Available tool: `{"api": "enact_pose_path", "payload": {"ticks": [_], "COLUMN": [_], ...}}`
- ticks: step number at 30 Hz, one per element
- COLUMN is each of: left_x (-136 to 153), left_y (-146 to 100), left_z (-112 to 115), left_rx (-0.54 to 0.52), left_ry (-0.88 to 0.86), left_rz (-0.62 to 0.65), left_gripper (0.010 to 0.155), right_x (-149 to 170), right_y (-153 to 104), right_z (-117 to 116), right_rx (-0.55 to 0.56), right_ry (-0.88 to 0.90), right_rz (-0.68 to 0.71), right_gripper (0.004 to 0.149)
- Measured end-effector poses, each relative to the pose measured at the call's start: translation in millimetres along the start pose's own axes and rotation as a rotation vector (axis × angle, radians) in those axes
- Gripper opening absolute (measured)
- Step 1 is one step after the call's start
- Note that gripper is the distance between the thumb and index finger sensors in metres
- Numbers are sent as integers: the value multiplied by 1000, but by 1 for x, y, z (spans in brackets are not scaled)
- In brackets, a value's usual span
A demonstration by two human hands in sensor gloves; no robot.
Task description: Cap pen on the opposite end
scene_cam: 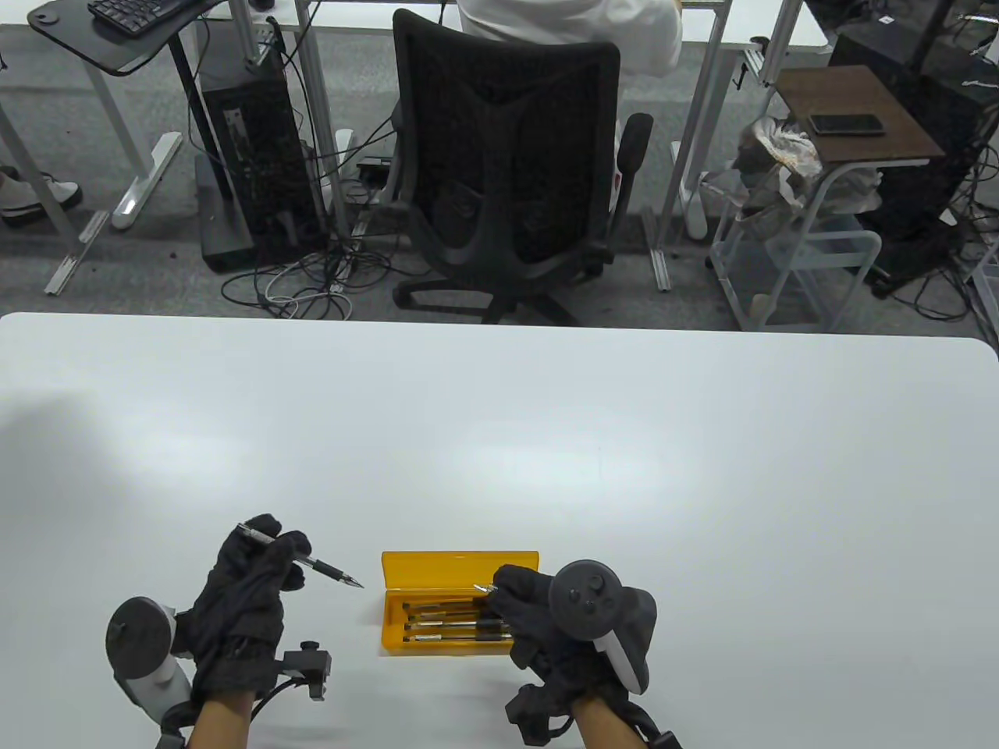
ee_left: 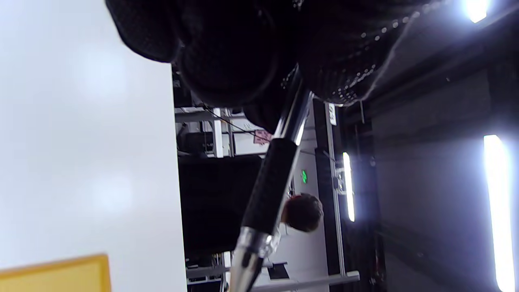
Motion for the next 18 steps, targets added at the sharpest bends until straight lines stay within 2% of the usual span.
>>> {"api": "enact_pose_path", "payload": {"ticks": [6,9,15,18], "left_x": [-16,-27,-53,-56], "left_y": [-3,-5,-26,-33], "left_z": [26,47,95,110], "left_rx": [114,207,367,400], "left_ry": [217,377,997,1125], "left_rz": [107,183,453,517], "left_gripper": [56,53,48,47], "right_x": [-4,-5,-7,-10], "right_y": [-2,-3,-4,-6], "right_z": [-6,-7,-9,-7], "right_rx": [-31,-29,-43,-26], "right_ry": [-39,-38,-42,-43], "right_rz": [29,32,50,65], "right_gripper": [48,48,48,48]}}
Point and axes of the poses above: the tracker on the back of each hand, its own x axis roughly to the little-finger side, its own y axis roughly from the wrist to the fingertips, z = x × y, the point moved 5 cm from there along y, roughly from the wrist to the fingertips, and after that the axes turned 5 degrees about x, right-handed, at the moved point
